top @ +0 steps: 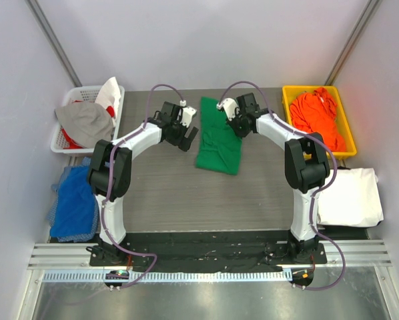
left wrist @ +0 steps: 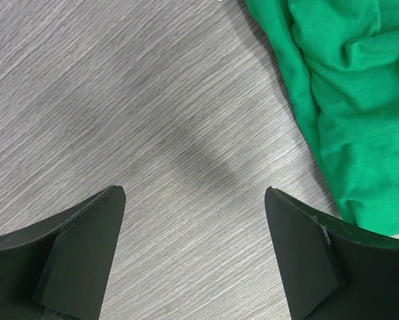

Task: Fold and stack the t-shirts
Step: Fold the tshirt

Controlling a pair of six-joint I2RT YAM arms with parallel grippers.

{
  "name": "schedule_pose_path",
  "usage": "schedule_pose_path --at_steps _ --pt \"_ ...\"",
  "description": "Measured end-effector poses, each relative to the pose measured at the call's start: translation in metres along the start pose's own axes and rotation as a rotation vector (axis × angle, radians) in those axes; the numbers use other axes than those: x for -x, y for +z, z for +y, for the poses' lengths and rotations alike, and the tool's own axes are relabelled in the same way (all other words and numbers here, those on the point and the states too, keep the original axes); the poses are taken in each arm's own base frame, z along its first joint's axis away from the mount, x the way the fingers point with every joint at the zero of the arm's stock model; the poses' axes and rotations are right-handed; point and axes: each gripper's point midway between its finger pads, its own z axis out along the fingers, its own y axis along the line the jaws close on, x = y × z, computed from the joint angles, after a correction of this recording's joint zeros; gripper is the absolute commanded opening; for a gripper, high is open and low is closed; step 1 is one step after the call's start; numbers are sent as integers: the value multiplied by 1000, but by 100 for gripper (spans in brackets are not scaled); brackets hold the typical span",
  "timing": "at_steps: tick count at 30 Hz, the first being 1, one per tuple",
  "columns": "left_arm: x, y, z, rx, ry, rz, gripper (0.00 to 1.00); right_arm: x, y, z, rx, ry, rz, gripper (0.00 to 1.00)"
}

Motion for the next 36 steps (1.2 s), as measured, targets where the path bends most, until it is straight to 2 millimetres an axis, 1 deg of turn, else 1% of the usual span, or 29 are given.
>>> schedule_pose_path --at_steps 4,7,8,9,10,12,13,18,21,24,26,28,33,34,36 --pt "0 0 0 -2 0 -1 91 10 -3 -8 -22 -10 -17 1" --pt "0 0 -1 -6 -1 -1 91 15 -1 -12 -34 -12 -22 8" --pt "0 0 -1 -7 -2 -1 91 15 1 -13 -37 -12 -19 21" --pt "0 0 -1 -8 -3 -2 91 13 3 -14 -41 -11 -13 27" --pt "0 0 -2 -9 -3 -2 91 10 6 -13 -41 -11 -5 37" --pt "0 0 -3 -15 -4 -3 92 4 11 -12 -40 -8 17 41" --pt "1 0 -3 -18 -4 -3 92 1 13 -12 -41 -11 27 45" --pt "1 -1 -6 -34 -11 -7 92 -9 15 -10 -44 -11 52 51" --pt "2 -4 -11 -57 -21 -13 92 -22 13 -4 -35 -10 77 53" --pt "7 -12 -19 -96 -35 -30 93 -32 3 2 -26 -8 95 54" --pt "12 -18 -27 -133 -43 -47 93 -34 -11 5 -27 -6 91 54" --pt "15 -23 -36 -175 -47 -55 93 -31 -28 7 -33 -8 71 55" --pt "10 -26 -56 -255 -62 -30 93 -29 -72 18 -47 -21 18 56" --pt "9 -25 -59 -271 -68 -24 93 -30 -78 22 -44 -26 12 56" --pt "9 -21 -65 -296 -75 -15 94 -34 -85 32 -30 -36 8 56"
